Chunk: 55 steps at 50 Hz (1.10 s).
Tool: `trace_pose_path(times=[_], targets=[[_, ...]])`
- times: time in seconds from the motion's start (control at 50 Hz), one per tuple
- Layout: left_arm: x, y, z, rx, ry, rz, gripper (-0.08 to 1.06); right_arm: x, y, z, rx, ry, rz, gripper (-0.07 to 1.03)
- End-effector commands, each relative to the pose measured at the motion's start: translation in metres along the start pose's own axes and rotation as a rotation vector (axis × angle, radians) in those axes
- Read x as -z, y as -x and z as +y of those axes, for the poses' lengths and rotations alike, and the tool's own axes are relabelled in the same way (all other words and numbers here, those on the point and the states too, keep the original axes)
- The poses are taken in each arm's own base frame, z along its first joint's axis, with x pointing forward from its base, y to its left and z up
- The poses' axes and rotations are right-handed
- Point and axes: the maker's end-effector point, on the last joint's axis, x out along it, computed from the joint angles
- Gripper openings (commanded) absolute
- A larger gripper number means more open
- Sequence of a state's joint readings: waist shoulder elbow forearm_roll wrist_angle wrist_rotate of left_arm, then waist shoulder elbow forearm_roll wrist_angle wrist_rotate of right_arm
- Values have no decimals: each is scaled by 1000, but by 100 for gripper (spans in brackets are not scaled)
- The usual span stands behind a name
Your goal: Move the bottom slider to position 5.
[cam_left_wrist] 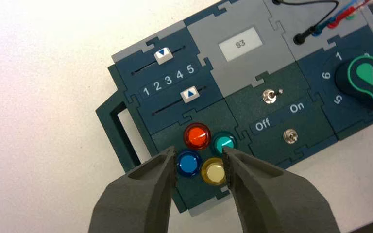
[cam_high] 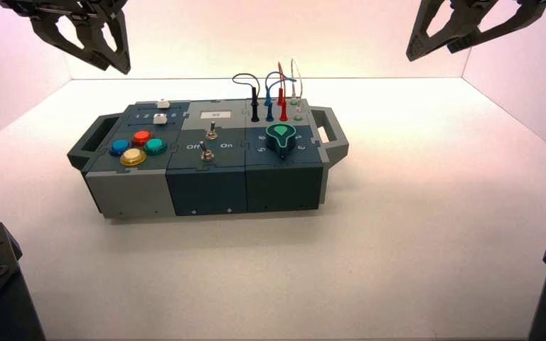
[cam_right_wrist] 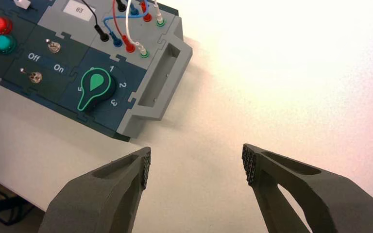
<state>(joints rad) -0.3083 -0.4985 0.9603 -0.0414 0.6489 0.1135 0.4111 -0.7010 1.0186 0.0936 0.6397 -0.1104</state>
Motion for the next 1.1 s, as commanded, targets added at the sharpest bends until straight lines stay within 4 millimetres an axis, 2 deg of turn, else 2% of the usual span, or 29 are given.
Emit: trace_pose_path(times=[0.02,0.3,0.48,0.64,0.78,1.1], targets=[[-17,8,9,-17,40,-52,36,-9,4,-1,2,-7,-28,97],[-25,4,30,-38,128,2,14,-10,4,-1,2,-7,-28,97],[-28,-14,35,-28,141,110,0,-10,4,-1,4,-6,-31,97],[-21,-37,35,-18,134,191,-3,-10,3,-1,3,-8,-30,97],[-18,-49,35,-13,148,224,-3,-10,4,0,0,-6,-31,97],[-34,-71,39,-13,196,234,-3,-10,5,0,-2,-6,-31,97]])
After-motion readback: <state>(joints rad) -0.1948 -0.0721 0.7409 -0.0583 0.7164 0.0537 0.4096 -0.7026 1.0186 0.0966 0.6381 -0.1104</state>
